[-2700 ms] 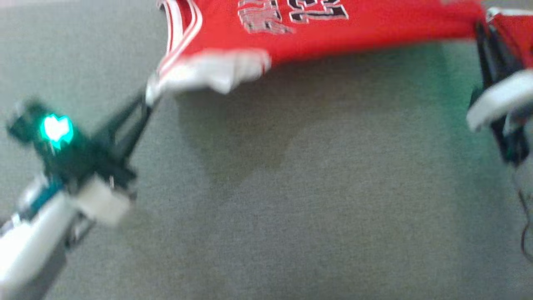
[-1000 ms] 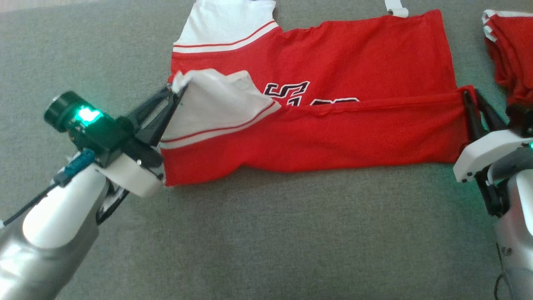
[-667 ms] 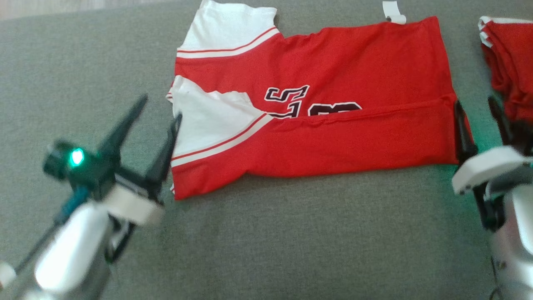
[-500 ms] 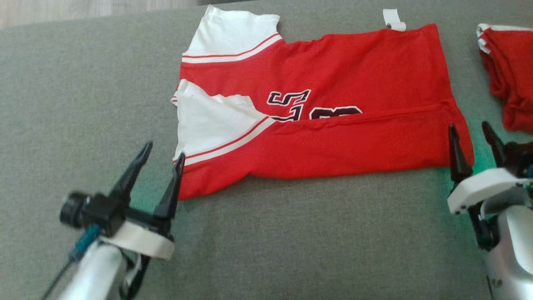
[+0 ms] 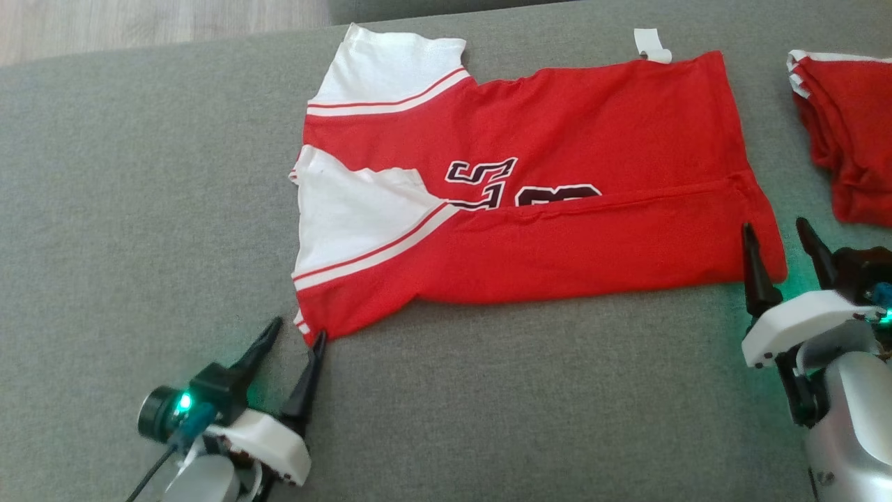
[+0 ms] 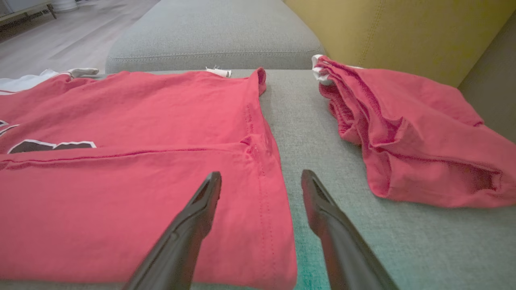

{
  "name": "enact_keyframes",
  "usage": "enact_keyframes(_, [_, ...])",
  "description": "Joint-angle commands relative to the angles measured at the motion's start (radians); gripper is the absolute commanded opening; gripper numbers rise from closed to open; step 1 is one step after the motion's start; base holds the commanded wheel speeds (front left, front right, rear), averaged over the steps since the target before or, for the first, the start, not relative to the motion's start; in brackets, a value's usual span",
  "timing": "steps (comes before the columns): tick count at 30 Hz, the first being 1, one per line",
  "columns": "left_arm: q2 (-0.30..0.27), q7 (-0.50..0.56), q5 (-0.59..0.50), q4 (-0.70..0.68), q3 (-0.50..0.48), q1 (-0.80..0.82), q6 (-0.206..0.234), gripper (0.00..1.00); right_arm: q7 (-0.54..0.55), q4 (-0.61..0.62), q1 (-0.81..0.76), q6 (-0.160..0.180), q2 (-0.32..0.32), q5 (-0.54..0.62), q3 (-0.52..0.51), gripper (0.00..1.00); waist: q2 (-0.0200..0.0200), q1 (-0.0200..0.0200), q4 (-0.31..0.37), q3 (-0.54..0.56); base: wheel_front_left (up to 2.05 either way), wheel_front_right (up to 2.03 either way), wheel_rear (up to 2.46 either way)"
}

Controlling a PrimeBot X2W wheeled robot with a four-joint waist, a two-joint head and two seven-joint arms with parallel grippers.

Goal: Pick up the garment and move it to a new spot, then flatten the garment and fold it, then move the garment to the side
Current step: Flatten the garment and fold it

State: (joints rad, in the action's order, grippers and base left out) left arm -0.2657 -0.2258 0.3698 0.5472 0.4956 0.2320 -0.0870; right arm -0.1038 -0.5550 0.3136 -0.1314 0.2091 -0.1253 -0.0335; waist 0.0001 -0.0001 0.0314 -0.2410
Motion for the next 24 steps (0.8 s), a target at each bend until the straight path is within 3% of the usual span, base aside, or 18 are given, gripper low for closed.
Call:
enact_keyframes(1, [-0.005, 0.003, -0.003, 0.009, -0.01, 0.035, -0.01, 0.09, 0.008, 0.015, 0.01, 0.001, 0.013, -0.011, 0.024, 1.0, -0.0001, 0.0001, -0.001, 0.003, 0.0, 0.0, 0.0])
enact_keyframes(2, [-0.004, -0.001, -0.001, 0.016, -0.004, 0.039, -0.015, 0.0, 0.013, 0.008, 0.01, 0.001, 0.014, -0.016, 0.027, 1.0, -0.0001, 0.0001, -0.003, 0.005, 0.0, 0.0, 0.0])
enact_keyframes(16, [-0.02, -0.035, 0.003, -0.018, 0.009, 0.036, -0.037, 0.0, 0.095, -0.159, 0.032, 0.001, 0.051, -0.083, 0.026, 1.0, -0.0001, 0.0001, -0.043, 0.047, 0.0, 0.0, 0.0])
enact_keyframes(17, [-0.021, -0.035, 0.003, -0.023, 0.007, 0.031, -0.038, 0.0, 0.109, -0.167, 0.03, 0.001, 0.053, -0.093, 0.035, 0.91, -0.0001, 0.0001, -0.044, 0.053, 0.0, 0.0, 0.0])
enact_keyframes(19, [-0.023, -0.036, 0.004, -0.037, 0.0, 0.018, -0.038, 0.0, 0.127, -0.173, 0.026, 0.001, 0.061, -0.113, 0.054, 0.12, -0.0001, 0.0001, -0.045, 0.064, 0.0, 0.0, 0.0])
enact_keyframes(20, [-0.024, -0.036, 0.004, -0.044, -0.002, 0.008, -0.038, 0.0, 0.131, -0.171, 0.024, 0.001, 0.067, -0.121, 0.064, 0.0, -0.0001, 0.0001, -0.046, 0.07, 0.0, 0.0, 0.0])
enact_keyframes(24, [-0.027, -0.036, 0.001, -0.064, -0.011, -0.025, -0.038, 0.0, 0.14, -0.16, 0.013, 0.001, 0.085, -0.138, 0.092, 0.0, -0.0001, 0.0001, -0.045, 0.09, 0.0, 0.0, 0.0])
